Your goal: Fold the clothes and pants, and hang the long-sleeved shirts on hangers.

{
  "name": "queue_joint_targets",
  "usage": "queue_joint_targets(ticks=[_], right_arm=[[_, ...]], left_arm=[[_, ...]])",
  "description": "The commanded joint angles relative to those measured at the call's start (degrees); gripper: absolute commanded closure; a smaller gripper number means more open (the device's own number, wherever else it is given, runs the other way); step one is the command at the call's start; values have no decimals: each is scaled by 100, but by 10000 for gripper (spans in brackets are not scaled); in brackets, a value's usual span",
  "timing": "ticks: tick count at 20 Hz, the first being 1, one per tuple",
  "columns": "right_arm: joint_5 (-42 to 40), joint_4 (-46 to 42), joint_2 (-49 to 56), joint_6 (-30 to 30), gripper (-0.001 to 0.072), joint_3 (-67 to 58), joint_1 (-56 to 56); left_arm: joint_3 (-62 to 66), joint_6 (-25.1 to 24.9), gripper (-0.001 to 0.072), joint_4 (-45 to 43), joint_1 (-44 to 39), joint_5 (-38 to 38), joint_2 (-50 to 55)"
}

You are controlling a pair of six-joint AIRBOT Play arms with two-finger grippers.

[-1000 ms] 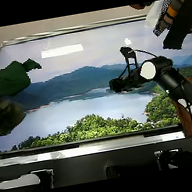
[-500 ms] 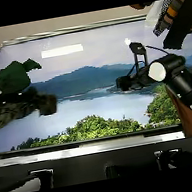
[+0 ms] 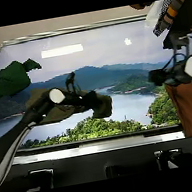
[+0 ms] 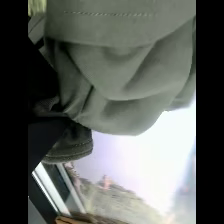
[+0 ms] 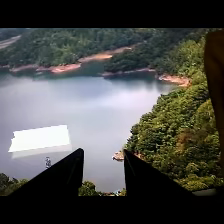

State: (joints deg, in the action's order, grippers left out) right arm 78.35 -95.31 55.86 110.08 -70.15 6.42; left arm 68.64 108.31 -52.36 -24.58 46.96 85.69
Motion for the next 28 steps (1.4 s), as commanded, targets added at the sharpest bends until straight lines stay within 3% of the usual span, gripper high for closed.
queue_joint_targets(ticks=[1,2,3,6,8,10,13,18,25,27,28], right_arm=[[-72,966,-15,-601,423,219,-1167],[-223,1305,13,-837,402,387,-1473],[-396,1746,57,-1064,396,595,-1768],[-693,3567,411,-2011,387,1351,-2367],[-791,4725,879,-2723,296,1812,-2288],[-933,5368,1460,-3289,287,1952,-1950],[-1727,5768,2282,-3541,288,1952,-1152],[-2623,6328,3136,-3893,293,1952,-254],[-3134,6577,3362,-3871,333,1921,205],[-3141,6590,3364,-3871,337,1921,205],[-3139,6585,3368,-3875,390,1921,205]], left_arm=[[7,273,563,144,-509,-275,398],[9,264,327,140,-407,-155,356],[9,98,143,140,-210,35,247],[7,-761,129,-9,798,946,-387],[7,-957,129,-544,1639,1582,-1008],[4,-1139,129,-1082,2529,2041,-1663],[4,-1519,130,-1198,3836,2428,-2435],[7,-1556,131,-1200,5309,2529,-2953],[4,-1528,131,-1196,5775,2597,-2935],[4,-1325,131,-1207,5786,2855,-2872],[-11,-1316,130,-1200,5783,3001,-2798]])
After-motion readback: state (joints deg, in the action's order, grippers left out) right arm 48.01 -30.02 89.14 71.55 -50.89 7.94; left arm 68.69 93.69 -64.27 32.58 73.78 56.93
